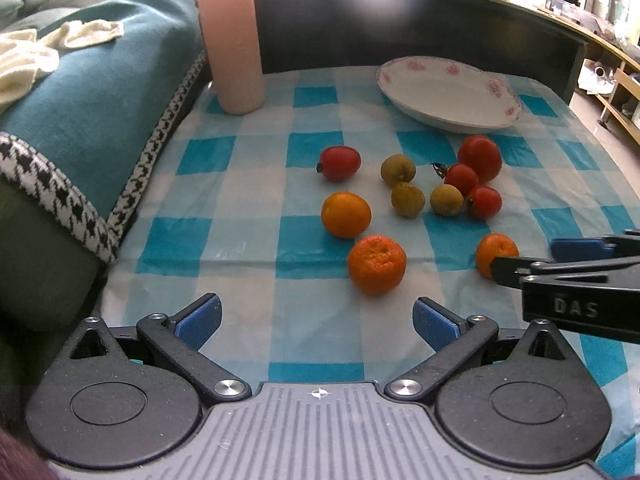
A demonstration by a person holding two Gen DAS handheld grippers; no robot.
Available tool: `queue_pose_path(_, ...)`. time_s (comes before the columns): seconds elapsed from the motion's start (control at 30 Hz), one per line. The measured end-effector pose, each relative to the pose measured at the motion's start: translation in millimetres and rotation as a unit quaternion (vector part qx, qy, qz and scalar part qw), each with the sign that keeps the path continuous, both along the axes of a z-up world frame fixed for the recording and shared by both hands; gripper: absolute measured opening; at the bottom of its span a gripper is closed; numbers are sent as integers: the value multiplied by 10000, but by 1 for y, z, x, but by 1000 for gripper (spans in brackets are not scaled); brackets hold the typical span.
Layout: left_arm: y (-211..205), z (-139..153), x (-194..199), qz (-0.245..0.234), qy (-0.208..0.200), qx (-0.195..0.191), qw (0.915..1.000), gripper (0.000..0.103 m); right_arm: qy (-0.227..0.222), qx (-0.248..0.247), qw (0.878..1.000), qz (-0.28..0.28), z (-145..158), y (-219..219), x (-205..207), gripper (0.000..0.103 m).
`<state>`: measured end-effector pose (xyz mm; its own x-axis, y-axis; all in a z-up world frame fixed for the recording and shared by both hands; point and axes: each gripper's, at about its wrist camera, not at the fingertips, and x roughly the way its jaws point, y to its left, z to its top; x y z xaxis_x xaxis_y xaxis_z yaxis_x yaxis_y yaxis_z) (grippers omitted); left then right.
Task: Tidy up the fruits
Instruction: 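Close the left gripper on the large orange while the right gripper grasps a small orange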
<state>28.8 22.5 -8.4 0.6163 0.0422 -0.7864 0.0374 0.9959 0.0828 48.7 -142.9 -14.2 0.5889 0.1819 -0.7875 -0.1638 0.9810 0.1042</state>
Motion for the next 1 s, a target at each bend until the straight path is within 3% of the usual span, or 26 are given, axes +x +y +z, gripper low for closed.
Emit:
queue_pose_path(0.07, 1, 0, 2, -23, -64, 12, 10000, 102, 47, 43, 9998, 165, -3, 3, 7, 67)
queue_pose_path(0.2, 4, -3, 8, -31, -68, -166, 9998, 99, 53, 185, 9989, 430, -4, 8, 14, 59)
queue_pose_path(0.33, 0, -10, 11, -232, 46, -293, 9993, 86, 132, 279, 9976, 628, -2, 11, 17, 43)
queue_pose_path(0.47, -5, -16, 18, -371, 176, -400, 9984, 77, 244, 277, 9965, 752, -1, 9, 16, 43)
queue_pose_path(0.63, -10, -19, 26, -453, 123, -434, 9980, 76, 326, 402, 9959, 738, 3, -5, 18, 42)
queue_pose_path(0.77, -17, -24, 26, -550, 47, -331, 9979, 86, 306, 436, 9964, 656, 8, -15, 19, 42)
queue_pose_path(1.0, -18, -26, 22, -576, -44, -286, 9979, 88, 465, 513, 9957, 613, -1, -21, 20, 42)
